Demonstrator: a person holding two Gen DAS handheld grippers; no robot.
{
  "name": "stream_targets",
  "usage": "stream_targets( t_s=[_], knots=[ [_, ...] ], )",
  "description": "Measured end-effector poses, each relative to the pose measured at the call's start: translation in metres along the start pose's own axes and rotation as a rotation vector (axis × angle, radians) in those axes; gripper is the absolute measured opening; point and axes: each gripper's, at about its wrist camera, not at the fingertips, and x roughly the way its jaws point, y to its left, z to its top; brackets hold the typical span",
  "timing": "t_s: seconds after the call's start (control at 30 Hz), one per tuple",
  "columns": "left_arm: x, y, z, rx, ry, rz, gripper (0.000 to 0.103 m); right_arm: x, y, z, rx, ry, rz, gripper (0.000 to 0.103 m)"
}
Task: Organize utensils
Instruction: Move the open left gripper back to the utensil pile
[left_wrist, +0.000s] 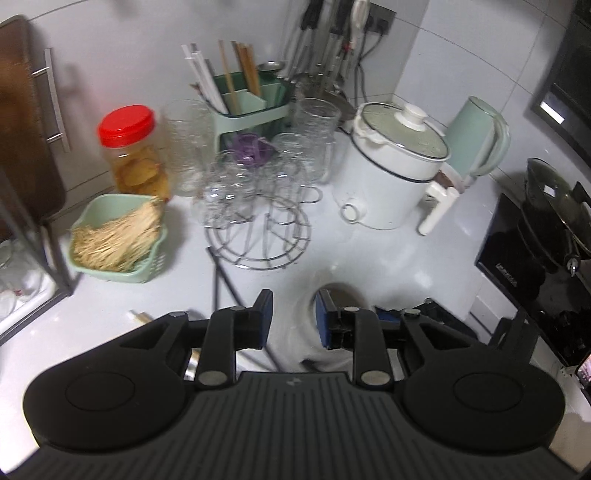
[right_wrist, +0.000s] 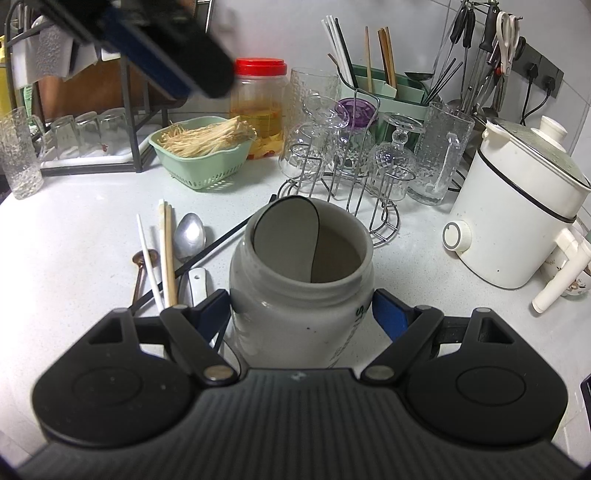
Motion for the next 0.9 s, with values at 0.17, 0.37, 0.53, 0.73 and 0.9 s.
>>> stream_targets(
  t_s=[0.17,0.37,0.53,0.73,0.9],
  knots=[
    [-0.007,0.017,-0.012,-0.044,-0.007,0.025,0.029,0.000,0.001,0.001,0.008,0.003,-0.006,0.086],
    [-0.007,0.032,-0.027,-0.103,-0.002,0.033,0.029,-0.001,0.003,-0.001,0.021,-0.002,-0.019,0.086],
    [-0.002,0.038,-0.040,-0.129,0.015,0.039,0.029,0.000,0.003,0.000,0.031,-0.002,-0.027,0.086],
    [0.008,0.046,-0.057,-0.150,0.028,0.041,0.029,0.001,0.002,0.002,0.030,0.007,-0.022,0.086],
    [0.017,0.055,-0.073,-0.205,0.043,0.059,0.029,0.004,-0.001,0.004,0.020,0.015,-0.015,0.086]
  ],
)
